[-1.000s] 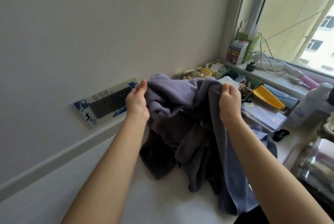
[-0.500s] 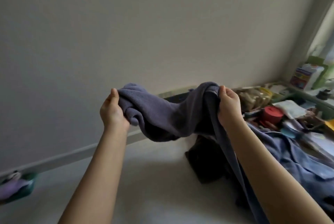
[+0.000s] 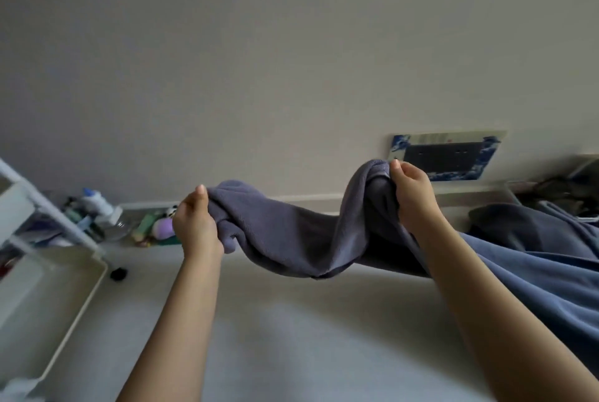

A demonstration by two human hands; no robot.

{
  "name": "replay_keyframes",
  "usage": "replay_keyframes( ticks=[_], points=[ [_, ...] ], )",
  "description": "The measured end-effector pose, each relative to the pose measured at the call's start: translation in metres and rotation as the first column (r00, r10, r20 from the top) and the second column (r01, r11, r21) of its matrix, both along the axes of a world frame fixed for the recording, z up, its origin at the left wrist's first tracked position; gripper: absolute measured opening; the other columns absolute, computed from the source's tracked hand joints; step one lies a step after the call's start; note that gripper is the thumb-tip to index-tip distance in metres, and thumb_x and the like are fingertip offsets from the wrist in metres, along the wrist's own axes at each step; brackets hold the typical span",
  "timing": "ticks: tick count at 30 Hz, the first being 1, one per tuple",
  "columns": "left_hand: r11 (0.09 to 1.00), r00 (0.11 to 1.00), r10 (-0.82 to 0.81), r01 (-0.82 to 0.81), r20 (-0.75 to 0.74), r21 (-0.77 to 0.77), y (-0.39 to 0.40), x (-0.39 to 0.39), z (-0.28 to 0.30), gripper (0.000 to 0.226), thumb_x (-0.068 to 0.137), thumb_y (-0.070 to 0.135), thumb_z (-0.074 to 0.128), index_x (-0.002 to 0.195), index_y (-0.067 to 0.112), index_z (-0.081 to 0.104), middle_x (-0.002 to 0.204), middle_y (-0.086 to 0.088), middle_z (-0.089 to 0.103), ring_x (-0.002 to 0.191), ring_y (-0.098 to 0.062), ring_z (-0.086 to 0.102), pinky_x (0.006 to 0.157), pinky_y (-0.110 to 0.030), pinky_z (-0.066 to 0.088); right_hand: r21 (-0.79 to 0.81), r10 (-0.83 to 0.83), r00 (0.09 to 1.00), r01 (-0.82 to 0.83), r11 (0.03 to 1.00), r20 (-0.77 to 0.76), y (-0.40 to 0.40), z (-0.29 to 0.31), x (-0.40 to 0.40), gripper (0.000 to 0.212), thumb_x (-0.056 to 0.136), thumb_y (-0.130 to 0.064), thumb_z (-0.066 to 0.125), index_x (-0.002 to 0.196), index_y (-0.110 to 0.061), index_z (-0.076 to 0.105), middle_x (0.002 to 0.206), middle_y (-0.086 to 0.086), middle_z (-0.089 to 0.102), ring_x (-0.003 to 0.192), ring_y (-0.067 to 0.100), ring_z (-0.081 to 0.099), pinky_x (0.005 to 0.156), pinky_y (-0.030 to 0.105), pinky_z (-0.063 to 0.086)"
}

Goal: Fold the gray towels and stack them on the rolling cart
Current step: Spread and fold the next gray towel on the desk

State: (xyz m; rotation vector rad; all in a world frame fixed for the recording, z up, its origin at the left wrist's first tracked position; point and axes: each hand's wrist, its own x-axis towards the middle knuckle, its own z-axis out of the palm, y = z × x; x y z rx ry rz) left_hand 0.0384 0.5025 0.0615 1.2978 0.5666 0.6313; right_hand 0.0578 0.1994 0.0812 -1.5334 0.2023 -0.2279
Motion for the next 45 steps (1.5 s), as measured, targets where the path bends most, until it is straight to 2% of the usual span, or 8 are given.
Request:
replay_keyframes(
  ticks=[14, 19, 24, 27, 30, 34, 40, 45],
  points=[
    [0.886, 0.767, -0.419, 0.462, -0.486, -0.036, -0.022, -0.053, -0.119, 0.024, 0.089, 0.038, 0.057, 0.079, 0.017, 0.063, 0.085, -0.005, 0.07, 0.076, -0.014, 0.065, 0.079, -0.03, 0.051, -0.506, 0.173, 0.795, -0.52, 0.688, -0.581, 0.014, -0.12, -0.062, 0.038, 0.096, -0.043, 0.043, 0.074, -0.017, 0.061, 0.072, 0.003, 0.062, 0.077, 0.022, 0.056, 0.074, 0.03, 0.038],
    [0.164, 0.038, -0.974, 0.804, -0.225, -0.572, -0.03, -0.063, -0.114, 0.041, 0.094, 0.024, 0.053, 0.132, 0.009, 0.05, 0.129, -0.02, 0.05, 0.133, -0.036, 0.039, 0.109, -0.043, 0.034, -0.291, 0.418, 0.721, -0.637, 0.714, -0.552, -0.005, -0.12, -0.071, 0.02, 0.088, -0.038, 0.059, 0.091, -0.019, 0.065, 0.083, 0.0, 0.068, 0.082, 0.014, 0.06, 0.08, 0.029, 0.047],
    [0.019, 0.232, -0.351, 0.971, -0.907, 0.24, -0.038, -0.079, -0.169, 0.042, 0.069, 0.052, 0.069, 0.109, 0.041, 0.059, 0.132, 0.008, 0.044, 0.126, -0.018, 0.037, 0.106, -0.036, 0.031, -0.429, 0.288, 0.816, -0.523, 0.736, -0.501, -0.02, -0.128, -0.075, 0.01, 0.085, -0.027, 0.067, 0.085, -0.017, 0.067, 0.081, 0.003, 0.069, 0.079, 0.015, 0.062, 0.075, 0.026, 0.049],
    [0.058, 0.284, -0.348, 0.958, -0.894, 0.282, -0.033, -0.071, -0.16, 0.007, 0.08, 0.035, 0.067, 0.087, 0.037, 0.064, 0.116, 0.001, 0.057, 0.117, -0.015, 0.048, 0.101, -0.038, 0.034, -0.441, 0.112, 0.917, -0.288, 0.85, -0.382, -0.028, -0.124, -0.076, 0.016, 0.088, -0.028, 0.063, 0.086, -0.012, 0.067, 0.077, 0.005, 0.068, 0.075, 0.017, 0.062, 0.068, 0.026, 0.049],
    [-0.03, -0.169, -0.923, 0.928, -0.346, -0.373, -0.016, -0.061, -0.118, 0.037, 0.09, -0.005, 0.053, 0.119, 0.017, 0.06, 0.114, -0.028, 0.054, 0.124, -0.019, 0.045, 0.106, -0.029, 0.025, -0.343, 0.026, 0.955, -0.132, 0.93, -0.297, -0.041, -0.116, -0.07, 0.017, 0.087, -0.03, 0.065, 0.079, -0.014, 0.066, 0.075, 0.009, 0.066, 0.075, 0.023, 0.062, 0.075, 0.037, 0.051],
    [0.437, 0.374, -0.69, 0.898, -0.619, 0.056, 0.014, -0.054, -0.106, 0.013, 0.079, 0.024, 0.071, 0.078, 0.013, 0.065, 0.07, 0.001, 0.063, 0.081, -0.021, 0.059, 0.067, -0.021, 0.041, -0.113, 0.014, 0.956, -0.049, 0.992, -0.293, -0.05, -0.094, -0.061, 0.037, 0.073, -0.048, 0.071, 0.076, -0.011, 0.067, 0.076, 0.012, 0.067, 0.077, 0.025, 0.062, 0.078, 0.038, 0.05],
    [0.526, 0.426, -0.776, 0.844, -0.465, -0.106, 0.04, -0.046, -0.086, 0.017, 0.088, 0.019, 0.061, 0.076, 0.012, 0.071, 0.077, -0.001, 0.072, 0.073, -0.012, 0.064, 0.07, -0.021, 0.05, -0.186, -0.001, 0.947, -0.063, 0.981, -0.322, -0.048, -0.091, -0.038, 0.028, 0.086, -0.035, 0.065, 0.083, -0.008, 0.07, 0.085, 0.017, 0.07, 0.083, 0.027, 0.064, 0.087, 0.041, 0.051],
    [0.617, 0.666, -0.407, 0.705, -0.626, 0.35, 0.021, -0.041, -0.108, 0.005, 0.086, 0.025, 0.066, 0.084, 0.021, 0.066, 0.083, 0.009, 0.066, 0.079, -0.01, 0.06, 0.073, -0.021, 0.042, -0.374, -0.146, 0.937, 0.018, 0.927, -0.317, -0.034, -0.107, -0.024, 0.025, 0.088, -0.033, 0.063, 0.1, -0.011, 0.067, 0.094, 0.013, 0.068, 0.09, 0.026, 0.062, 0.085, 0.036, 0.05]
  ],
)
